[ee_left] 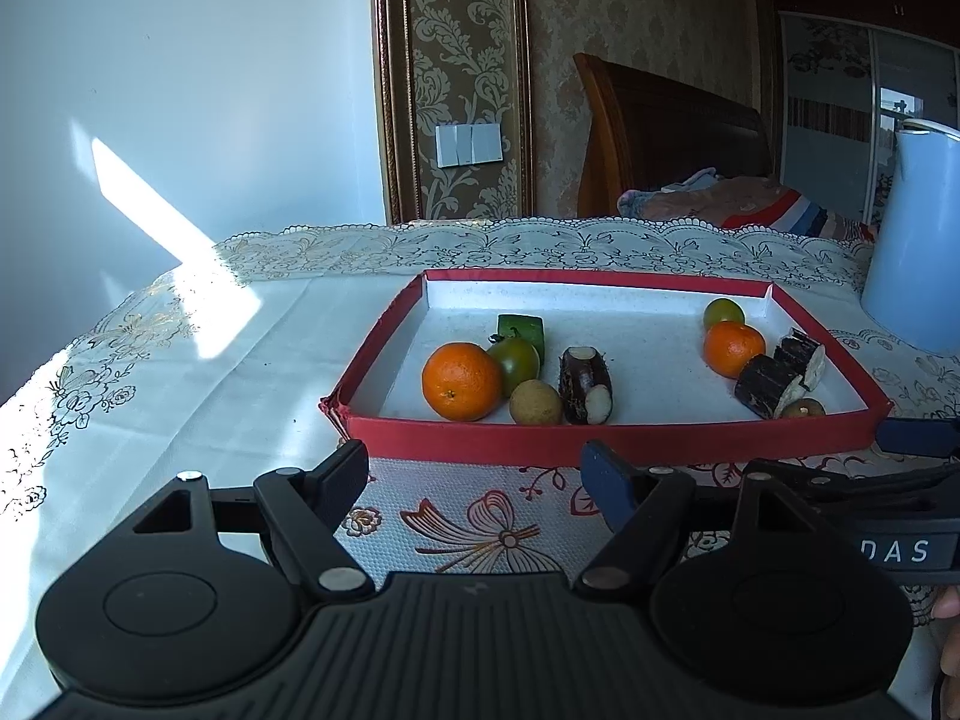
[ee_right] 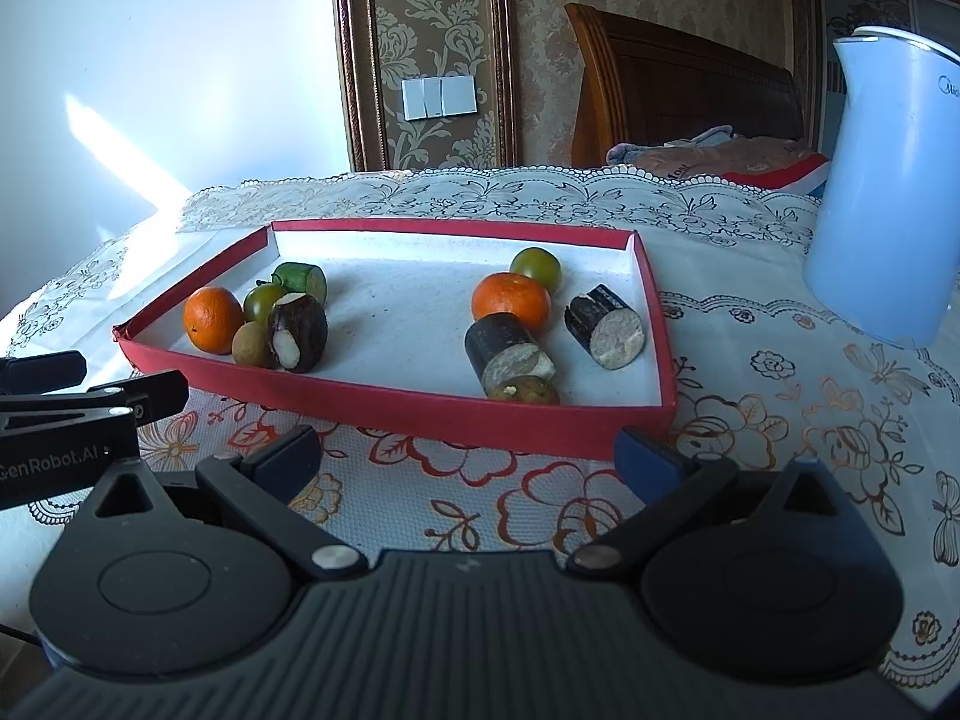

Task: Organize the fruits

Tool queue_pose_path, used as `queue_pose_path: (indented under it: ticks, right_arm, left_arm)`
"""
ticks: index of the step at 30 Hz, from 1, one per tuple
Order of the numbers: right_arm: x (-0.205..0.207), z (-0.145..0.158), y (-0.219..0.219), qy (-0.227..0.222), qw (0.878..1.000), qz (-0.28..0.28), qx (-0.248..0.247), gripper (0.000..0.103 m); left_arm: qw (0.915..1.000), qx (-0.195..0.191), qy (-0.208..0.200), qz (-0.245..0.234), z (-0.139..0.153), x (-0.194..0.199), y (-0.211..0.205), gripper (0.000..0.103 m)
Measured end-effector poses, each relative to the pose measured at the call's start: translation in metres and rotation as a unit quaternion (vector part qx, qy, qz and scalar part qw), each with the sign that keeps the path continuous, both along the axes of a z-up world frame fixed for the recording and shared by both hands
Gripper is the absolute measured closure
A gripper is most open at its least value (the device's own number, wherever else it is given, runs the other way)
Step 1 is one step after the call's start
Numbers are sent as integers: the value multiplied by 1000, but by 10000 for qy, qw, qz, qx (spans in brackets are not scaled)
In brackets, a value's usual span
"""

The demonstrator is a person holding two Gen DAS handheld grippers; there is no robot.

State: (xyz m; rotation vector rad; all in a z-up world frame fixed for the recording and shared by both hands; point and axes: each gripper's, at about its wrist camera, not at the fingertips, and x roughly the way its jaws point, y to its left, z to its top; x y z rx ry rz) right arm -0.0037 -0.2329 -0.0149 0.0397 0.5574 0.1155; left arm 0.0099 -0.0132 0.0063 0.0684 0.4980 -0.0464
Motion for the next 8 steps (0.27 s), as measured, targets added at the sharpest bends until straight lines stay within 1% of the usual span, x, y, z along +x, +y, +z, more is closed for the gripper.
queue_pose_path:
  ticks: [4, 8]
  right_arm:
    - [0, 0, 1, 13, 10000, 19, -4, 0]
    - [-1, 0, 1, 16, 10000, 46, -25, 0]
  left_arm:
    - [10000, 31, -43, 21, 1, -1, 0, 25]
    - [10000, -44, -41, 14, 0, -6, 7, 25]
